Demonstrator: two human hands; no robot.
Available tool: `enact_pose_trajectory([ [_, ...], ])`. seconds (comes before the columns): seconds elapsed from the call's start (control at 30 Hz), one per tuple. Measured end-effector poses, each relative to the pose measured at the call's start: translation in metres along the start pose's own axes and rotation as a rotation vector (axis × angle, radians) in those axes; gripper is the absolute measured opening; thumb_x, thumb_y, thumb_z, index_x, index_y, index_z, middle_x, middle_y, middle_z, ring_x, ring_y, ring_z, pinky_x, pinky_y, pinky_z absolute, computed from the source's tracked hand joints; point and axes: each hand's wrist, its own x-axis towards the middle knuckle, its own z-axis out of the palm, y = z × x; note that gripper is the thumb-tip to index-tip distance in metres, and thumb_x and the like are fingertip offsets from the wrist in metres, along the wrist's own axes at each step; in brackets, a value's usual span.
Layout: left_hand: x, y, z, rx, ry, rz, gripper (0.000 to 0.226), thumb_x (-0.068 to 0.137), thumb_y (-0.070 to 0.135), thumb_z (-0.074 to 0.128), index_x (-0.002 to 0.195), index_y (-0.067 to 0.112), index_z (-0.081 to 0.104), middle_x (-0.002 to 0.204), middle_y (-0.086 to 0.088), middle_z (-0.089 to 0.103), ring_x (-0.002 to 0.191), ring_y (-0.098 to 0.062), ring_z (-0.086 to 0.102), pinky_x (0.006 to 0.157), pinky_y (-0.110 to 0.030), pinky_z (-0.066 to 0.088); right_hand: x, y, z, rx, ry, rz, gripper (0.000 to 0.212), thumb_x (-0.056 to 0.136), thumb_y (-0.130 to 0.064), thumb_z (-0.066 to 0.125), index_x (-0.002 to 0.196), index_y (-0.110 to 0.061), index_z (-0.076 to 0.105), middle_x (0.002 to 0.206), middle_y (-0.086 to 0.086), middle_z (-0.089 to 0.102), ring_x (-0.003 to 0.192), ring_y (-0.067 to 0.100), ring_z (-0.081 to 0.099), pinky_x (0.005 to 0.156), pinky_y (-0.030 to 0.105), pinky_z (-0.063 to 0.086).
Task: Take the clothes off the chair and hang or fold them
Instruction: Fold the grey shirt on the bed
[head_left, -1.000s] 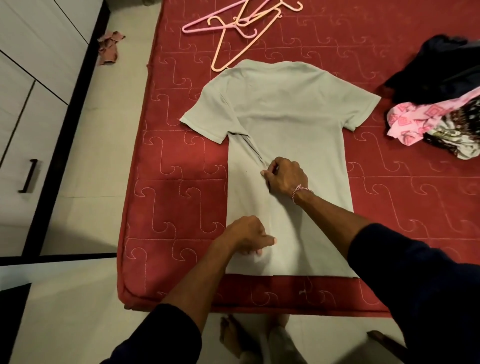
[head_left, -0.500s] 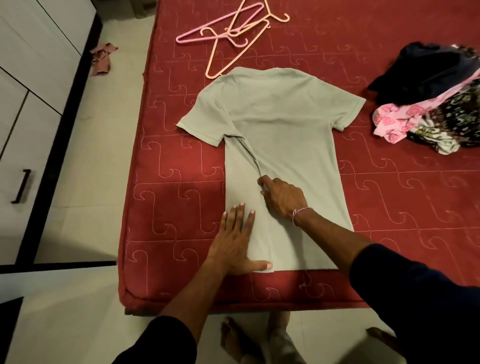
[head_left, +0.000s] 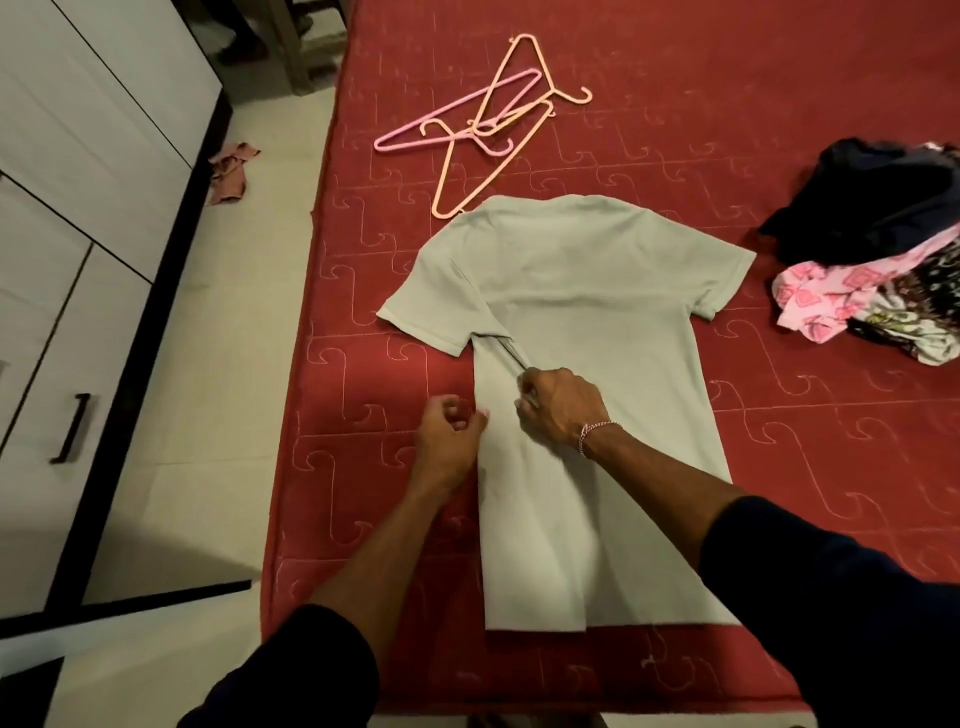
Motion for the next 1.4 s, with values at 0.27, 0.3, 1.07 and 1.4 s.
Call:
enact_pose_trajectory([
  [0.27, 0.126, 0.048, -0.002, -0.797, 0.273, -0.433, 0.015, 0.09, 0.002, 0.067, 0.083, 0.0, 0.054, 0.084, -0.018, 0.061, 0.075, -0.023, 0.063, 0.066, -0.024, 0.057, 0.072, -0.01, -0.013, 0.254, 0.0, -0.124, 0.029, 0.094, -0.024, 0.056, 0.122, -0.018, 0.06, 0.101, 0.009, 0.071, 0.09, 0.033, 0.066, 0.072, 0.041, 0.053],
  [0.3, 0.137, 0.053, -0.006, -0.845, 0.282, -0.5, 0.016, 0.089, 0.004, 0.068, 0.085, -0.002, 0.054, 0.083, -0.019, 0.063, 0.073, -0.022, 0.064, 0.068, -0.027, 0.058, 0.076, -0.006, -0.01, 0.286, -0.012, -0.124, 0.031, 0.091, -0.022, 0.06, 0.122, -0.018, 0.06, 0.1, 0.007, 0.072, 0.089, 0.032, 0.066, 0.073, 0.038, 0.053],
  [1.07, 0.204, 0.159, 0.071, 0.051, -0.399, 0.438, 0.043, 0.092, 0.0, 0.042, 0.128, 0.005, 0.065, 0.127, -0.005, 0.066, 0.115, -0.013, 0.062, 0.099, -0.016, 0.045, 0.19, 0.045, -0.106, 1.386, -0.072, 0.437, 0.049, 0.085, -0.052, 0.071, 0.107, -0.009, 0.071, 0.102, 0.004, 0.073, 0.09, 0.014, 0.066, 0.073, 0.023, 0.048],
  [1.4, 0.24, 0.091, 0.057, 0.461, 0.12, 0.466, 0.048, 0.09, -0.007, 0.042, 0.137, -0.004, 0.05, 0.142, -0.022, 0.048, 0.134, -0.033, 0.043, 0.11, -0.036, 0.039, 0.213, 0.073, -0.067, 1.144, 0.382, 0.534, 0.018, 0.099, -0.021, 0.06, 0.107, -0.007, 0.069, 0.103, 0.012, 0.074, 0.096, 0.027, 0.07, 0.089, 0.041, 0.053],
])
